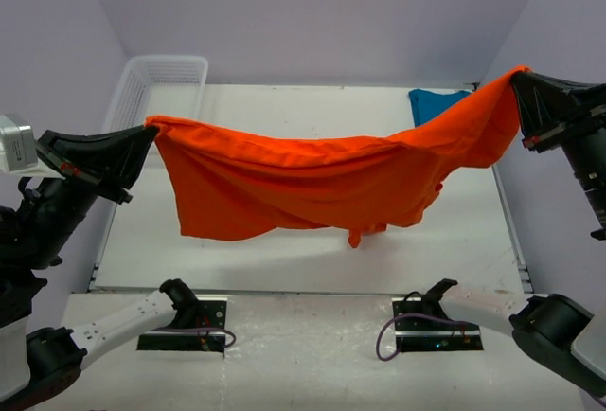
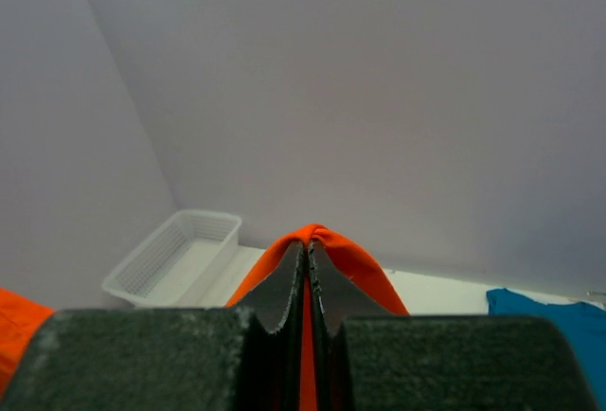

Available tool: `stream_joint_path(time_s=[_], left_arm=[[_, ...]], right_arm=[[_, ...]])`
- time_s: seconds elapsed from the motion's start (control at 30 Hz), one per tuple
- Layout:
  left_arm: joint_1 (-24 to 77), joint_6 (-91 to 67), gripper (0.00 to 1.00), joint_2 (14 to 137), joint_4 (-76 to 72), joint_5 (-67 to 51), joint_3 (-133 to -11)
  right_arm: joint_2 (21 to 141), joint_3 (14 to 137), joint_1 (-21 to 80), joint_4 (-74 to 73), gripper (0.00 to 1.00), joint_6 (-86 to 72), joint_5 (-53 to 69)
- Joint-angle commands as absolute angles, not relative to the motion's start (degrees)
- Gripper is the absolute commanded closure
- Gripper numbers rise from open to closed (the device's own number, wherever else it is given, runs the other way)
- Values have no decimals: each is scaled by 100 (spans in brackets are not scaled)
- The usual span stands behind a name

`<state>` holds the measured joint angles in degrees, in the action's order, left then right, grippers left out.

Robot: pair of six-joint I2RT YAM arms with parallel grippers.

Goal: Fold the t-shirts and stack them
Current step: Flatten out the tshirt

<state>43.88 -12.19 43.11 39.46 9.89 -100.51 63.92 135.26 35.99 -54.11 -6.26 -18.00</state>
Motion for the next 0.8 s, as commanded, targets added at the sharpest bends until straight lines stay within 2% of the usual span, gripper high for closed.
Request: stream_joint_path(time_s=[0.0, 0.53, 0.6, 0.73, 0.77], left_arm=[[4386, -914, 100, 4193, 3367, 642, -9844], [4386, -844, 100, 3815, 2558, -273, -9493], [4386, -818, 100, 3875, 2627, -98, -9431], [4386, -879, 100, 4288, 3040, 1157, -9072], [4386, -888, 100, 4393, 3111, 1821, -8922]], right_arm=[[6355, 13492, 3586, -4799, 100, -352, -1372], [6056, 13456, 3595, -4482, 100, -325, -229], [6108, 13447, 3595, -4482, 100, -343, -193], [6607, 12930, 3595, -4229, 100, -142, -692], [6818, 12920, 3586, -4236, 100, -45, -886]])
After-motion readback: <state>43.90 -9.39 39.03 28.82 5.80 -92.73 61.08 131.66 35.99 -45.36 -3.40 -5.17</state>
